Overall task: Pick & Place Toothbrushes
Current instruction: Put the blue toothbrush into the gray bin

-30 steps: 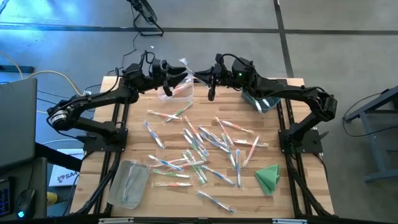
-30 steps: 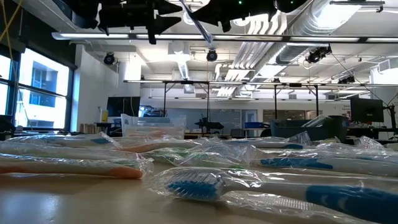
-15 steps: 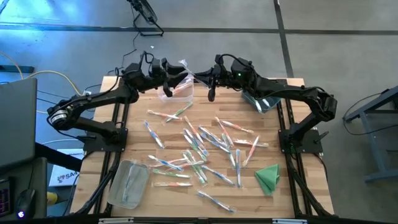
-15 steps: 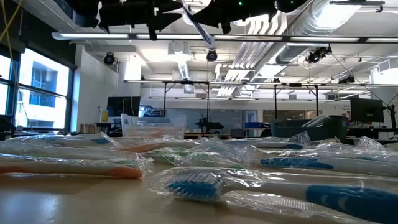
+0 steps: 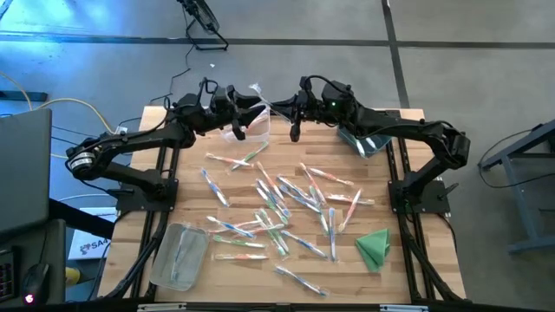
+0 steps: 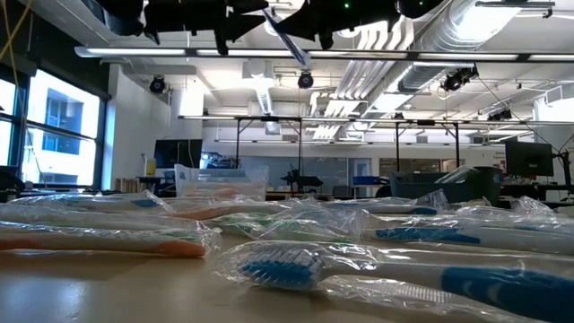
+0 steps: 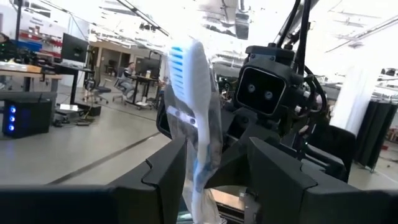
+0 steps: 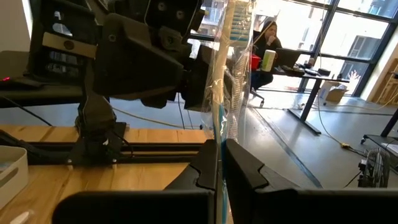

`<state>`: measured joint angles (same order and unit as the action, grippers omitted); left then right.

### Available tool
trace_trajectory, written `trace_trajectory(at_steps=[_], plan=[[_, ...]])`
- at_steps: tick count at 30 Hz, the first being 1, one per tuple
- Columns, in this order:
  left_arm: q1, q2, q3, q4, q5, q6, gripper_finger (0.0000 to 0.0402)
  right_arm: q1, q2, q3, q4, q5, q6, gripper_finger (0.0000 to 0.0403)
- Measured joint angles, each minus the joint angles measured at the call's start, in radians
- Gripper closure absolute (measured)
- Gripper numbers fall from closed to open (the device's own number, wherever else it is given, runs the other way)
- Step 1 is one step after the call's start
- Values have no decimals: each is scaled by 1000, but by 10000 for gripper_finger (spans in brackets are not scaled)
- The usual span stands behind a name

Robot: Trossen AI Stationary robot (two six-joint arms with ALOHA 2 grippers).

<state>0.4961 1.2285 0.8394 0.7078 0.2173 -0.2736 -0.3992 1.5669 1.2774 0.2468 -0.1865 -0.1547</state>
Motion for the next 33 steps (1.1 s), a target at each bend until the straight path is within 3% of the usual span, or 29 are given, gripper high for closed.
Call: trace_trajectory(at_steps=[23, 33], plan=[[-1, 69, 0, 78, 3, -48, 236, 0, 0, 0, -38, -21, 4, 399], [-1, 69, 0, 77, 3, -46, 311, 0, 0, 0, -37, -3, 4, 399]])
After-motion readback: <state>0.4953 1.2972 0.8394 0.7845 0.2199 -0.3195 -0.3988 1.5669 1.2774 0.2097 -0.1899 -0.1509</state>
